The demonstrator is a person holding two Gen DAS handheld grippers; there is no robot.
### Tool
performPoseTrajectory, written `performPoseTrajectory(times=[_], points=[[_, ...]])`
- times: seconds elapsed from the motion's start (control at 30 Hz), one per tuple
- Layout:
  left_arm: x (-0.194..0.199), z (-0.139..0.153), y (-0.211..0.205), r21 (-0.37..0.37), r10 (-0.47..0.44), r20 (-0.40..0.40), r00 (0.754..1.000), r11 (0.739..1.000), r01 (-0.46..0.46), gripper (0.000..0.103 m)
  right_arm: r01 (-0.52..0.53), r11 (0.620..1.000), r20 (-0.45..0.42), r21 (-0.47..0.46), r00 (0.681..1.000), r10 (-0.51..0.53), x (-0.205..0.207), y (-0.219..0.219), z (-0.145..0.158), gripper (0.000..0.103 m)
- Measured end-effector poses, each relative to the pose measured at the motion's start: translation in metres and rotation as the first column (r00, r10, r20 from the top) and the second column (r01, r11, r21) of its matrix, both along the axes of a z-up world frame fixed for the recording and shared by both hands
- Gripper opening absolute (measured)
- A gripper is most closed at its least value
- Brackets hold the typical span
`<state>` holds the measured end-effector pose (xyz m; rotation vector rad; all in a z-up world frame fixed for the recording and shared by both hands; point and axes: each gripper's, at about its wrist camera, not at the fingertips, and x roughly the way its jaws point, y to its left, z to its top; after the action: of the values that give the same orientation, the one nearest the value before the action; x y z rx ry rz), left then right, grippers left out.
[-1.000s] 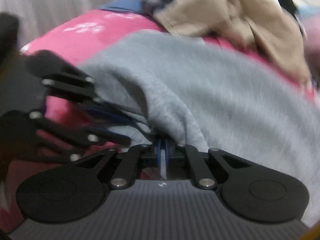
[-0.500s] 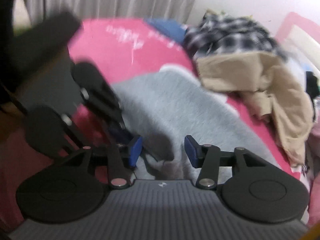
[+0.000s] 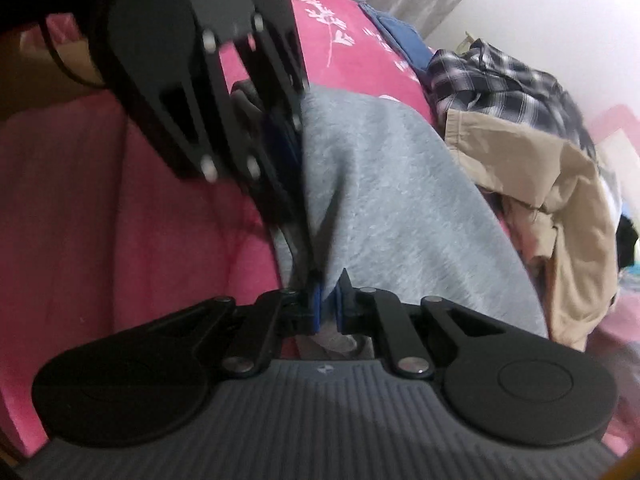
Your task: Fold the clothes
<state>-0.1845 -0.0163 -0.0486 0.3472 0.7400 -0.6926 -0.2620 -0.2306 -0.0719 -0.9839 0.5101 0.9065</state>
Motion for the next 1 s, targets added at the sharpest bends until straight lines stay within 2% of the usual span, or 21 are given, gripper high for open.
performPoseTrajectory(times=[0.1,0.17,0.2,0.23,0.33,0.43,0.5,0.57,0.63,0.7,0.73,0.83,0.93,1.0], points=[[-0.006,0.018,0.035,0.027,0.012,-0.043,0.999,1.0,-0.011,0.022,-0.014,1.0,0.024,-0.015,1.0,0.015,-0.003,0.001,-0.003,0.006],[-0.008,0.035,0.061,-0.011,0.053,-0.067,0.996,0.998,-0.054,0.026,-0.027,0.999,0.041,-0.026,0.999,0.028,-0.005,0.001,-0.006,0.008],[-0.007,0.041,0.065,-0.027,0.075,-0.052,0.996,0.997,-0.076,0.037,-0.028,0.999,0.044,-0.029,0.999,0.029,-0.005,0.002,-0.008,0.009],[-0.005,0.048,0.07,-0.043,0.097,-0.037,0.995,0.994,-0.098,0.039,-0.029,0.999,0.047,-0.032,0.998,0.031,-0.005,0.004,-0.01,0.01],[0.009,0.058,0.058,-0.151,0.092,-0.028,0.995,0.984,-0.096,0.039,-0.012,0.999,0.044,-0.035,0.999,0.013,-0.006,-0.001,-0.003,0.017],[0.02,0.038,0.03,-0.15,0.003,-0.097,0.995,0.989,-0.018,0.039,0.006,0.999,0.041,-0.038,0.999,-0.005,-0.008,-0.006,0.003,0.019],[0.019,0.01,0.02,-0.041,-0.011,-0.135,0.991,0.999,0.005,0.035,0.018,0.999,0.039,-0.04,0.999,-0.017,-0.009,-0.01,0.008,0.019],[0.009,0.005,0.022,-0.016,-0.035,-0.088,0.996,0.999,0.034,0.035,0.03,0.999,0.037,-0.043,0.999,-0.028,-0.01,-0.013,0.012,0.02],[0.003,0.003,0.024,-0.005,-0.048,-0.066,0.997,0.999,0.048,0.035,0.133,0.99,-0.053,0.046,0.99,-0.13,-0.002,-0.03,0.031,0.019],[0.005,0.004,0.024,-0.012,-0.046,-0.073,0.996,0.999,0.046,0.035,0.243,0.962,-0.153,0.127,0.963,-0.223,0.007,-0.047,0.051,0.019],[0.007,0.006,0.027,-0.02,-0.045,-0.081,0.996,0.999,0.043,0.035,0.299,0.94,-0.205,0.162,0.942,-0.264,0.011,-0.056,0.061,0.019],[0.012,0.014,0.034,-0.03,-0.044,-0.098,0.994,0.999,0.041,0.035,0.439,0.828,-0.395,0.349,0.87,-0.295,0.035,-0.073,0.08,0.021],[0.008,0.025,0.039,-0.032,-0.054,-0.084,0.995,0.998,0.052,0.035,0.437,0.813,-0.441,0.385,0.861,-0.255,0.052,-0.065,0.078,0.021],[0.011,0.03,0.033,-0.042,-0.073,-0.081,0.994,0.997,0.07,0.037,0.396,0.847,-0.457,0.354,0.864,-0.213,0.065,-0.051,0.069,0.026]])
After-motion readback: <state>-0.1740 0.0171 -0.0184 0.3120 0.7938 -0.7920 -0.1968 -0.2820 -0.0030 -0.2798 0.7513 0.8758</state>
